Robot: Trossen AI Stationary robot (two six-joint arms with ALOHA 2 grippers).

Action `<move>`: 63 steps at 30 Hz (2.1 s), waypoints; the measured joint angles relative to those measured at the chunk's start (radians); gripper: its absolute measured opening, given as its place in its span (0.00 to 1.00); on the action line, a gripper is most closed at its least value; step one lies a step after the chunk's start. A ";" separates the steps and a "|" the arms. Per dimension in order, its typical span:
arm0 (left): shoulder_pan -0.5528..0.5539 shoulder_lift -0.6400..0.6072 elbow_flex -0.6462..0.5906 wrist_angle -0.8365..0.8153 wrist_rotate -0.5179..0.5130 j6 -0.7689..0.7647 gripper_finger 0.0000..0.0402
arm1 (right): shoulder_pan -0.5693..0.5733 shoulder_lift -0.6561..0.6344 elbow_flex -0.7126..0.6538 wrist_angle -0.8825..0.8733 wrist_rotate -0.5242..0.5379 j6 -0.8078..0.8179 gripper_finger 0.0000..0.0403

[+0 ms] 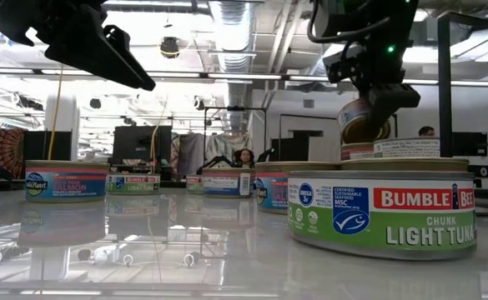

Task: Stack canned seafood by type on shelf
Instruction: Stack the blue tuna can on top of the other blue tuna can on the shelf

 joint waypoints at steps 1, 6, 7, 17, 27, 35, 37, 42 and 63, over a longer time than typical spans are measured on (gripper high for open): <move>0.000 0.000 0.000 0.000 0.006 0.000 0.62 | 0.003 0.000 0.000 -0.010 0.000 0.000 0.64; 0.000 0.000 0.000 0.000 0.008 0.001 0.62 | 0.007 0.000 -0.002 -0.018 0.001 -0.002 0.64; 0.000 0.000 0.000 0.001 0.007 0.004 0.62 | 0.007 0.000 -0.006 -0.018 0.001 -0.008 0.64; 0.000 0.000 0.000 0.001 0.007 0.003 0.62 | 0.010 0.000 -0.045 -0.007 0.021 -0.012 0.64; 0.000 0.000 0.000 0.001 0.001 0.007 0.62 | 0.044 0.000 -0.046 0.001 0.019 -0.011 0.64; 0.000 0.000 0.000 0.001 0.001 0.007 0.62 | 0.045 0.000 -0.046 0.026 0.019 0.035 0.63; 0.000 0.000 0.000 0.001 0.001 0.007 0.62 | 0.043 0.000 -0.046 0.026 0.019 0.043 0.63; 0.000 0.000 0.000 0.001 0.001 0.007 0.62 | 0.036 0.000 -0.046 0.027 0.017 0.049 0.63; 0.000 0.000 0.000 0.001 0.007 0.008 0.62 | 0.037 0.002 -0.048 0.034 -0.055 0.040 0.90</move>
